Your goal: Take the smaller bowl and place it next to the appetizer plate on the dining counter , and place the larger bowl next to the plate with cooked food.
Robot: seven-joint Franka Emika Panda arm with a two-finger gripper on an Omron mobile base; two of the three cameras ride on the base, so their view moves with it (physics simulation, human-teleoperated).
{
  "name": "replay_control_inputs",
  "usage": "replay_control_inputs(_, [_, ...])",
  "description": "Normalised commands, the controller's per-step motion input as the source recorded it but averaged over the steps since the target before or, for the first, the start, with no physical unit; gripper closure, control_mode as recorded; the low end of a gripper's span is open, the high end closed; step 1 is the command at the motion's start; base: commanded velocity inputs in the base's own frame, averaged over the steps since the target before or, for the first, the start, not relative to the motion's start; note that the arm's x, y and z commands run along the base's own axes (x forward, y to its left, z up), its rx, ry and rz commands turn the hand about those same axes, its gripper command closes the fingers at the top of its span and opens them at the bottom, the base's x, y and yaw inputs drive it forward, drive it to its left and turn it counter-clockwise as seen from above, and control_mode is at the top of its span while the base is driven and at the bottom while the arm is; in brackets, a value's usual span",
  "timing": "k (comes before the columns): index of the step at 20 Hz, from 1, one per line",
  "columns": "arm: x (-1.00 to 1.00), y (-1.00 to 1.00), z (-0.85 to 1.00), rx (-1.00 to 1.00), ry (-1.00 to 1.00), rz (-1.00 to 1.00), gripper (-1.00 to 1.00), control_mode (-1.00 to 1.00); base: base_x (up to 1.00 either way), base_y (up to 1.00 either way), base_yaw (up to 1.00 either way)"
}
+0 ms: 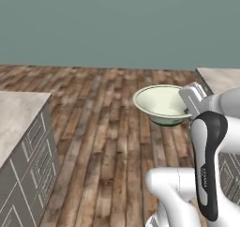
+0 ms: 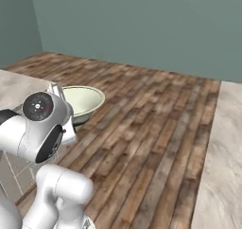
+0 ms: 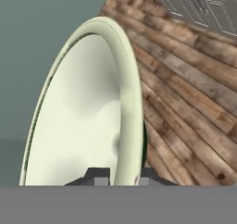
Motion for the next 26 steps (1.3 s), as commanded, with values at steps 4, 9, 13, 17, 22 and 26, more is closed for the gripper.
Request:
replay_control_inputs(4, [0.00,0.00,0.00,0.00,0.00,0.00,1.00,1.00,1.00,0.00,0.05])
replay_control_inputs(9, [0.00,0.00,0.00,0.00,0.00,0.00,1.00,1.00,1.00,0.00,0.27])
replay_control_inputs(13, [0.00,0.00,0.00,0.00,0.00,0.00,1.00,1.00,1.00,-0.06,0.44])
replay_control_inputs(17, [0.00,0.00,0.00,0.00,0.00,0.00,1.00,1.00,1.00,-0.13,0.53])
replay_control_inputs(22, [0.00,0.00,0.00,0.00,0.00,0.00,1.00,1.00,1.00,-0.13,0.55])
replay_control_inputs(26, [0.00,0.00,0.00,0.00,0.00,0.00,1.00,1.00,1.00,-0.48,0.52])
